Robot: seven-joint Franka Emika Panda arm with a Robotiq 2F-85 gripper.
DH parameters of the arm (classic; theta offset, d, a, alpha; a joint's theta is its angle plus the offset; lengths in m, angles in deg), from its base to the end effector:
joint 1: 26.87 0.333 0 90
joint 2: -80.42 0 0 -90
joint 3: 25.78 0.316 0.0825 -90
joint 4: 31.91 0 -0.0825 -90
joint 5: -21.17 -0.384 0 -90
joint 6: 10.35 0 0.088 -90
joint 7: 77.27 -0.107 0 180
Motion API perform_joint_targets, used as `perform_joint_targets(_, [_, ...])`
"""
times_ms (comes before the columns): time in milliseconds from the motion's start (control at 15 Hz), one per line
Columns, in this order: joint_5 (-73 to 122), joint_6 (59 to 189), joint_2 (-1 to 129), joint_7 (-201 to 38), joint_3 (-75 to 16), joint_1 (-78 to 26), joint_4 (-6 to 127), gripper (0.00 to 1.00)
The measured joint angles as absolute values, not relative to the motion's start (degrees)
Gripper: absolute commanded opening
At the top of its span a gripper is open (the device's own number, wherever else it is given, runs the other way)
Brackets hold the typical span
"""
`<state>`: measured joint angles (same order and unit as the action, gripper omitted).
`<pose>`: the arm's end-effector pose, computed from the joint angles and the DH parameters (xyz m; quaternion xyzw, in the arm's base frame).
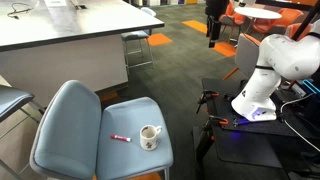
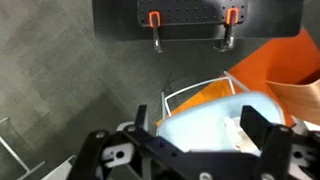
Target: Put the marker in the cup
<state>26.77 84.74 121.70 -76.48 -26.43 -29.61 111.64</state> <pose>0.3192 -0.0290 0.5071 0.9970 -0.0136 -0.0641 0.0423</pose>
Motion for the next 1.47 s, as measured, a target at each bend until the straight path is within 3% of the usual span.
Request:
perform_joint_targets(867, [26.8,87.2,120.0,-76.4,-26.4,-29.0,110.9,1.0])
perform_joint_targets(1467, [22.2,108.7,88.2,-73.0,-25.3,-22.4,96.6,1.0])
